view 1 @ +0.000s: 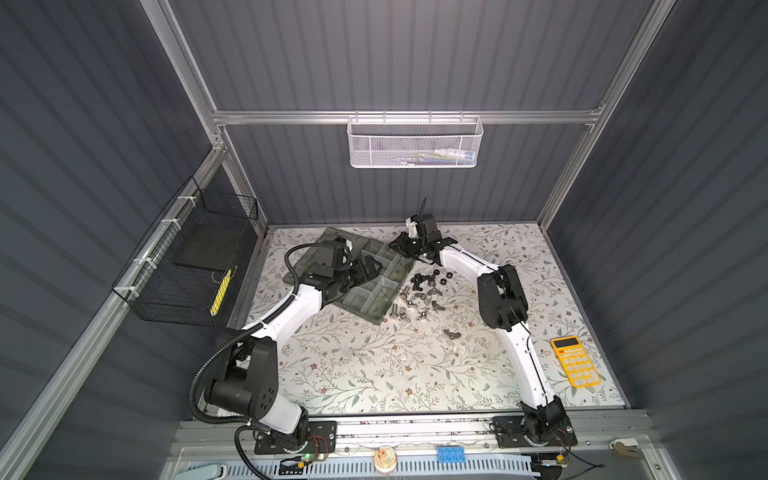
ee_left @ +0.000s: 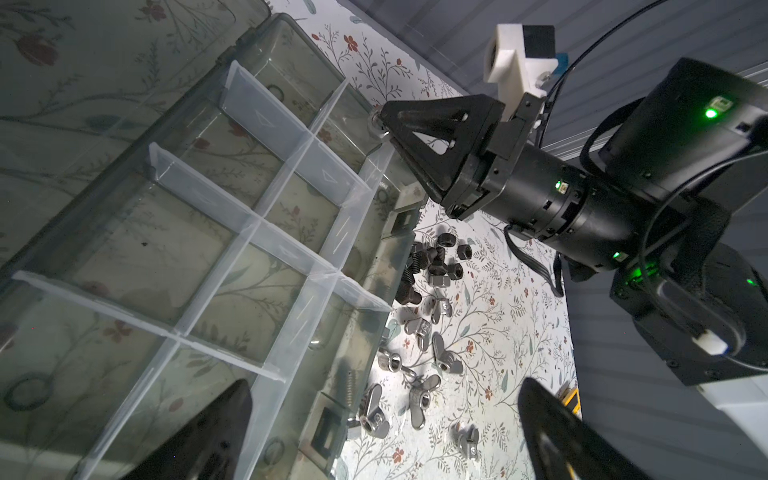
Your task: Sort the screws and nuts into containers
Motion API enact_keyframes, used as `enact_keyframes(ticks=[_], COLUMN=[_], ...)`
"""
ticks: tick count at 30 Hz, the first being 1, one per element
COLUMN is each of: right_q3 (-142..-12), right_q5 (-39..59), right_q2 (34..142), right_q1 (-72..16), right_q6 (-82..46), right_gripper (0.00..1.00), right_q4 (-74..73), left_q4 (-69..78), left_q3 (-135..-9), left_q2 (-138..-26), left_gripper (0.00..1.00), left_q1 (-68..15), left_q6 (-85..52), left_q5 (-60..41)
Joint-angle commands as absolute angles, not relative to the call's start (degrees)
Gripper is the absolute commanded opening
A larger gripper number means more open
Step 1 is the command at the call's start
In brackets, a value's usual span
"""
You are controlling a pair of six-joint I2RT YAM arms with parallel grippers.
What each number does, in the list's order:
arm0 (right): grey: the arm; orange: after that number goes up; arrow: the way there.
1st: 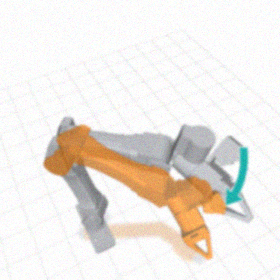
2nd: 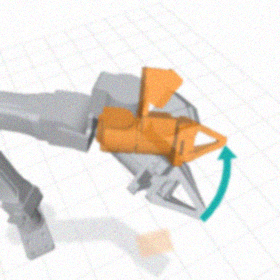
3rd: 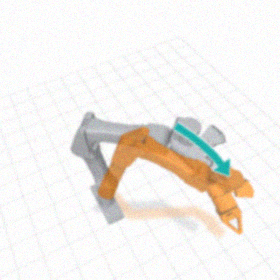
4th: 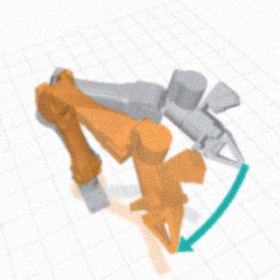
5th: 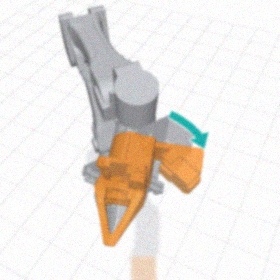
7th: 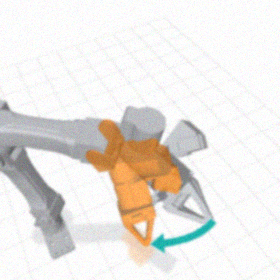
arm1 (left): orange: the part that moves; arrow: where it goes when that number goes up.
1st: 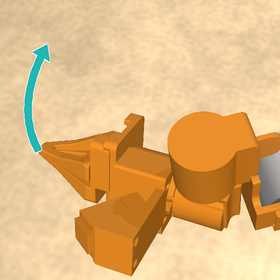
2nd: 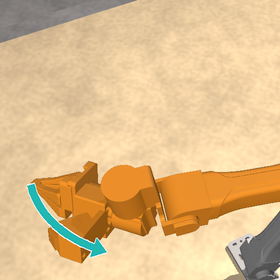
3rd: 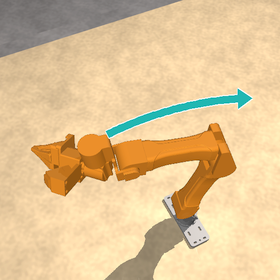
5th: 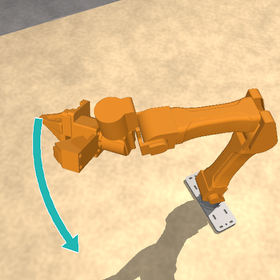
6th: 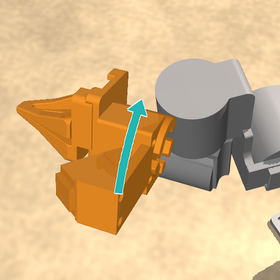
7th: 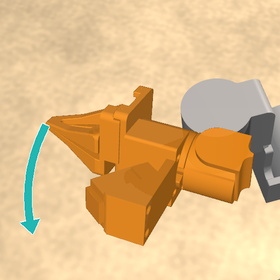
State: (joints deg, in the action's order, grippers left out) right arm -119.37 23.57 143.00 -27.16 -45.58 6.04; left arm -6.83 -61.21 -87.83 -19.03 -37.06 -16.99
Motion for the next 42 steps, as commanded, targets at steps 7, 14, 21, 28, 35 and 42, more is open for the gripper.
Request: enact_keyframes(ticks=[7,14,21,28,35,42], right_q3=[-121.73,-121.14,-113.71,-98.96,-81.37,-65.01], right_q5=[22.94,23.66,22.96,22.34,19.87,15.54], right_q2=[144.05,142.62,134.85,123.09,109.40,96.23], right_q1=[-27.32,-27.16,-26.93,-25.34,-22.74,-19.59], right_q6=[-43.44,-42.98,-40.47,-38.79,-35.86,-33.18], right_gripper=[0.26,0.37,0.52,0.75,0.99,0.99], right_q4=[8.74,9.01,7.52,3.37,0.63,0.31], left_q4=[-9.33,-10.00,-12.43,-15.15,-16.83,-16.76], left_q3=[-60.55,-60.48,-60.89,-63.39,-67.52,-70.63], left_q2=[-85.79,-85.48,-83.95,-84.75,-88.01,-92.23], left_gripper=[1.00,1.00,1.00,1.00,1.00,1.00], left_q1=[-18.70,-18.72,-19.17,-23.68,-29.57,-32.59], left_q6=[-35.42,-35.22,-33.21,-30.49,-28.50,-28.03], left_q5=[-17.29,-17.53,-14.37,-9.69,-5.82,-6.00])
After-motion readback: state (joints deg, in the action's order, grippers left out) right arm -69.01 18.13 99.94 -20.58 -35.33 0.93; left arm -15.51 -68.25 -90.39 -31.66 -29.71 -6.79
